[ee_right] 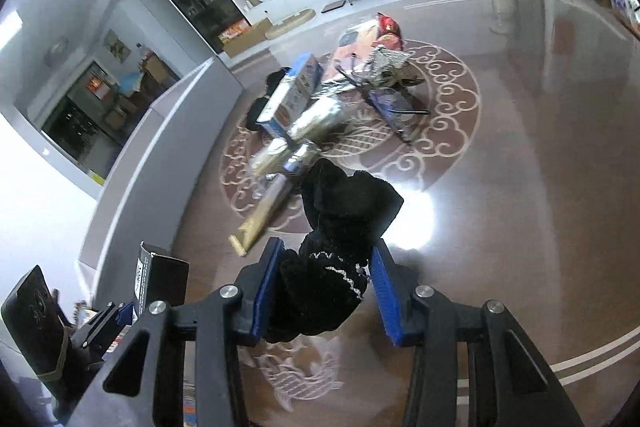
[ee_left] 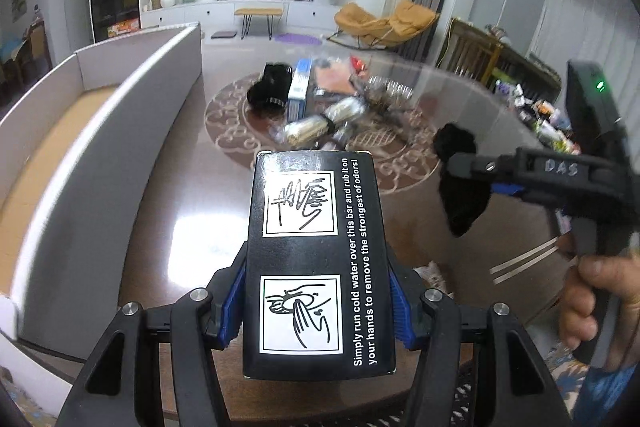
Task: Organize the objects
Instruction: 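Carry both items into the white bin and open both tools to release them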
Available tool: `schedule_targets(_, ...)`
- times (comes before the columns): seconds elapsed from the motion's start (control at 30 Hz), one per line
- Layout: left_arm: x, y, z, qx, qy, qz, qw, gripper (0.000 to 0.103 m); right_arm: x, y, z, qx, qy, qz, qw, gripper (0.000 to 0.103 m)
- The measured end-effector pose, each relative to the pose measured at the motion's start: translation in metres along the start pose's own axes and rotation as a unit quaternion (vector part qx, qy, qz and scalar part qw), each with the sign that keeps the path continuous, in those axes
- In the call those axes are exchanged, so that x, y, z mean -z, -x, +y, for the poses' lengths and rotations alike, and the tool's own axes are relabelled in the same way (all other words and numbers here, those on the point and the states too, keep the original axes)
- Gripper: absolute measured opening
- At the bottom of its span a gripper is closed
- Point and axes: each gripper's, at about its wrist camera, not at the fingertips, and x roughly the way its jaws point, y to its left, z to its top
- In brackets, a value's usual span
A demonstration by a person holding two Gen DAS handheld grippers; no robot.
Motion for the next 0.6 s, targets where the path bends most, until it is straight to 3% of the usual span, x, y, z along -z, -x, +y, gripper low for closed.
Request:
schedule_targets(0.17, -0.016, 0.044, 0.015, 0.016, 0.028, -0.035, 0.9989, 0.058, -0.008, 0.013, 0.035, -0.057, 0.012, -0.013, 0.998, 0.045)
schedule_targets(0.33, -0.036, 0.095, 0.067, 0.014, 0.068, -0.067, 0.9953, 0.058, -0.014, 0.009, 0.093, -0.094, 0.054, 0.002, 0.994, 0.045)
schedule_targets(0.47, -0.052, 0.120, 0.133, -0.041, 0.089, -0.072, 0.9926, 0.058, -0.023, -0.006, 0.162, -0.134, 0.103, 0.017, 0.985, 0.045)
schedule_targets(0.6, -0.058, 0.121, 0.199, -0.108, 0.114, -0.046, 0.9865, 0.058, -0.031, -0.034, 0.255, -0.163, 0.183, 0.027, 0.969, 0.045)
